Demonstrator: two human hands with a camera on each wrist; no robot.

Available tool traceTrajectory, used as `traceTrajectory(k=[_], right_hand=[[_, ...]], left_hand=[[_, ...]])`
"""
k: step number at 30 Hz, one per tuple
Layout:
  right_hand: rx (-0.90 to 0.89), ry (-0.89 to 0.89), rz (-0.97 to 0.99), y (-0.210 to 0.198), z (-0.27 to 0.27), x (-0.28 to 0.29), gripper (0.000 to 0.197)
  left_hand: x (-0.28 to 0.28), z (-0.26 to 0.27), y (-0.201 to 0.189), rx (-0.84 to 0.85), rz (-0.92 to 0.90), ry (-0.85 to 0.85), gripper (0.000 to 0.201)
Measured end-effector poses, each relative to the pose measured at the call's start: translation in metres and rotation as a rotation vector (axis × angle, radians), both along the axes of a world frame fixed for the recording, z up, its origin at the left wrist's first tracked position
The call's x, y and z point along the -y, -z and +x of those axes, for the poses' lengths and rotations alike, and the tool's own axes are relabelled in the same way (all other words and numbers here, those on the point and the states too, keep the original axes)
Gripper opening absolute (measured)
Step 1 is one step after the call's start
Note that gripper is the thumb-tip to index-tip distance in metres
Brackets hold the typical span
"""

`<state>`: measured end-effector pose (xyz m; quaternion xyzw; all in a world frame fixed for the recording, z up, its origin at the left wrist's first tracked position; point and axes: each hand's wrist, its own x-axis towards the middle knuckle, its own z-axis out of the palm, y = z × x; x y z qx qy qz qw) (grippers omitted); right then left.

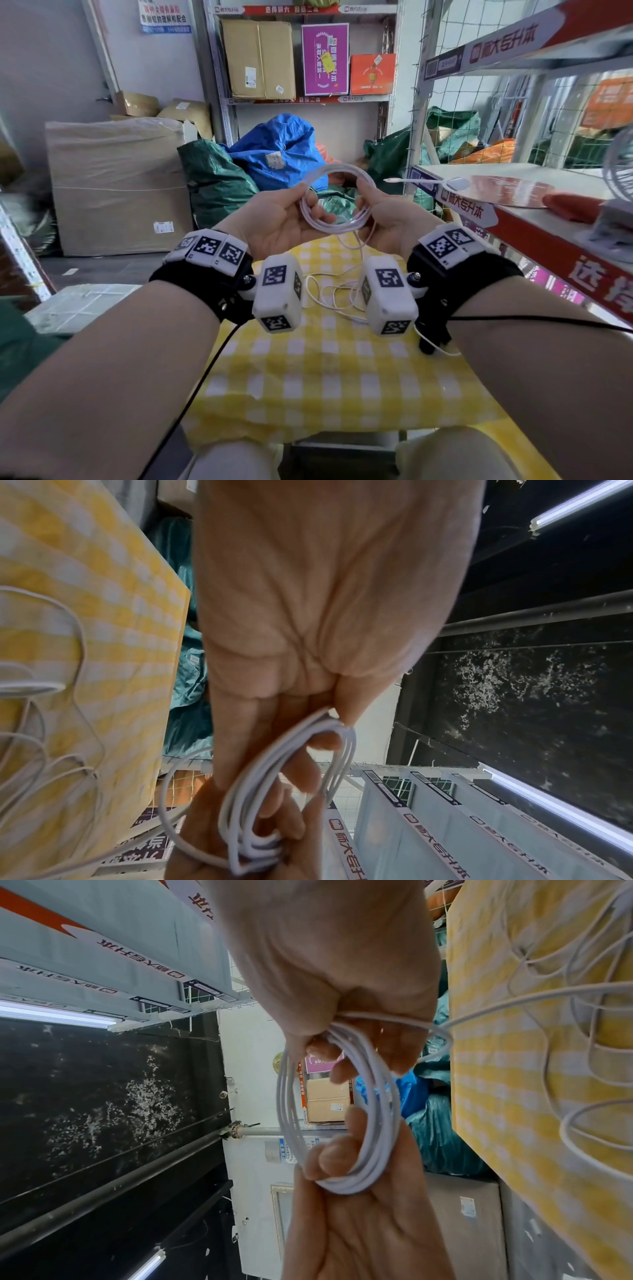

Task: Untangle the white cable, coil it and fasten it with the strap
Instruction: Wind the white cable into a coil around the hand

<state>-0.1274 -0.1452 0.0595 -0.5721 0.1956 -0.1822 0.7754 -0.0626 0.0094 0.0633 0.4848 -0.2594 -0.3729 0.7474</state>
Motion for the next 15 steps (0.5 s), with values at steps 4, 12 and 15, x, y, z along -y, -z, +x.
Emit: traceTrajectory(k=[4, 12, 15], right_hand=[[0.058, -0.014, 0.086, -0.003, -0.002, -0.003, 0.040], [0.010, -0.133, -0.146, -0.013, -0.015, -0.006, 0.040], [0.066, -0.162, -0.120, -0.016, -0.016, -0.007, 0.042]], left_hand=[[-0.001, -0.003, 0.005, 0.011, 0.085, 0.018, 0.037], [-0.008, -0.003, 0.006, 0.160, 0.221, 0.098, 0.027], [-0.003, -0.002, 0.005, 0.152, 0.165, -0.065, 0.031]])
